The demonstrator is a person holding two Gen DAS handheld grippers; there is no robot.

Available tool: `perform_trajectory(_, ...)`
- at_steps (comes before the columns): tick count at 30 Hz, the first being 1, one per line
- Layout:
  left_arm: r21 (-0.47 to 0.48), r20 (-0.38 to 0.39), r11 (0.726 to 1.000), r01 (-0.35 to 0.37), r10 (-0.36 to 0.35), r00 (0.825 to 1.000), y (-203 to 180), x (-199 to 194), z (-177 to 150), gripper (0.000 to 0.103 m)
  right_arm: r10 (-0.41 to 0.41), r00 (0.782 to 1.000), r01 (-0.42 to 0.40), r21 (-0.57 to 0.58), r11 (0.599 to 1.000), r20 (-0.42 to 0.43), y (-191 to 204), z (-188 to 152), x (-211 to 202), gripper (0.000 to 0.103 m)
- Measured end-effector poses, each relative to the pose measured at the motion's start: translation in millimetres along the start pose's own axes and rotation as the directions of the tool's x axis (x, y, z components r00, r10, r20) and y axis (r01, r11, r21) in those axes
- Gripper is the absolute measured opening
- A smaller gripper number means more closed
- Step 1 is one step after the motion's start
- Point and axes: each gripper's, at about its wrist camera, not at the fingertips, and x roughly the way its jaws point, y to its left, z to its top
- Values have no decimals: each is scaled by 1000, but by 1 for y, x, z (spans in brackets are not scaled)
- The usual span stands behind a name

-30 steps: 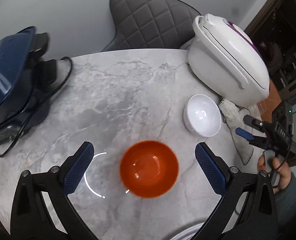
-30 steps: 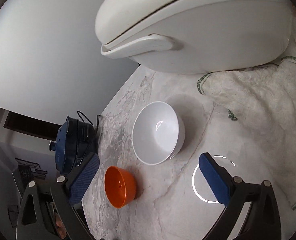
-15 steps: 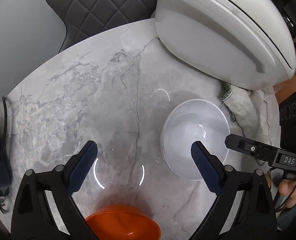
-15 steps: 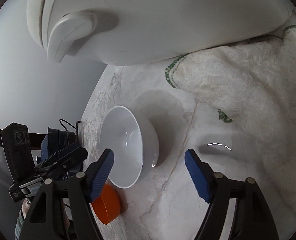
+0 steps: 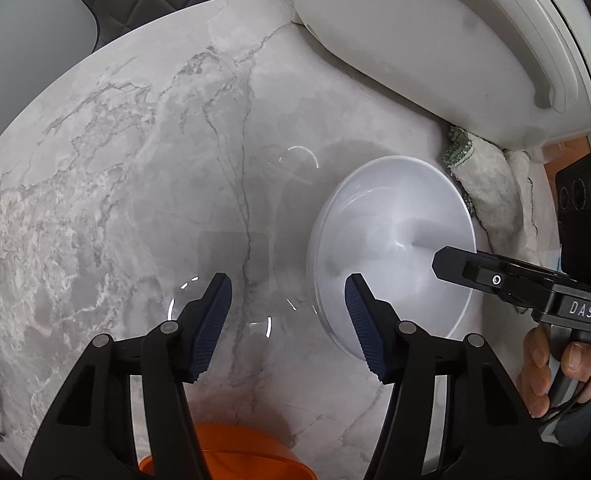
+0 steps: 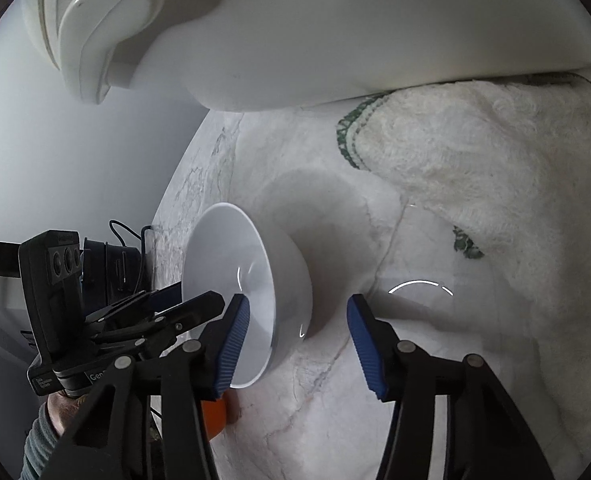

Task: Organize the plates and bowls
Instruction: 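Move both grippers to the small white bowl by the cooker and grip its rim, then carry the small white bowl into the blue-and-white bowl and open both grippers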

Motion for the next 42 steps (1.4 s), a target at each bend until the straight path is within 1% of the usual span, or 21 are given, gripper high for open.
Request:
perform_trajectory(2,-1,-5,1000,3,-3,1000,1,2,1,43,-1,1000,1,2,1000,0,0,1,0,49)
perform_trajectory(4,3,-7,1000,11,-11,1000,-1,3,2,23,-4,1000,4,1,1000,-1,0,2,1,43)
perform_trajectory(5,8,-5,1000,10,-10,1000,-3,2,2,21,-8,1000,8,1,1000,-4,2,2,4,32)
perform_trajectory(6,16,-6,1000,3,-3,1000,-7,2,3,18,-3,1000,3,2,1000,-11,2,2,5,25)
perform_trajectory(8,28,-8,1000,-3,4,1000,-12,4,4,12,2,1000,-2,1,1000,-10,5,3,9,22)
perform_trajectory(9,32,-8,999,-11,11,1000,-15,3,5,10,-5,1000,5,-6,1000,-8,6,3,9,22)
perform_trajectory(10,35,-7,999,-19,19,1000,-16,4,5,10,-11,1000,11,-9,1000,-6,7,3,9,22)
perform_trajectory(16,31,-5,999,-10,10,1000,-22,-1,5,10,-12,1000,12,3,1000,2,6,3,8,20)
perform_trajectory(18,25,-8,1000,-9,9,1000,-22,-3,4,10,-20,1000,20,4,1000,4,12,4,15,20)
perform_trajectory(27,-10,-15,1000,8,-8,1000,-20,-10,-2,10,-31,1000,30,6,1000,8,14,3,5,20)
perform_trajectory(35,-34,5,999,11,-10,1000,-21,-40,-12,10,-30,999,30,-21,999,15,28,2,-6,20)
perform_trajectory(39,-58,29,998,13,-12,999,-13,-65,-26,10,-23,1000,24,-54,998,6,44,-7,-11,20)
perform_trajectory(42,-77,52,997,6,-2,999,-10,-85,-42,10,-18,1000,17,-87,996,-8,61,-18,-13,20)
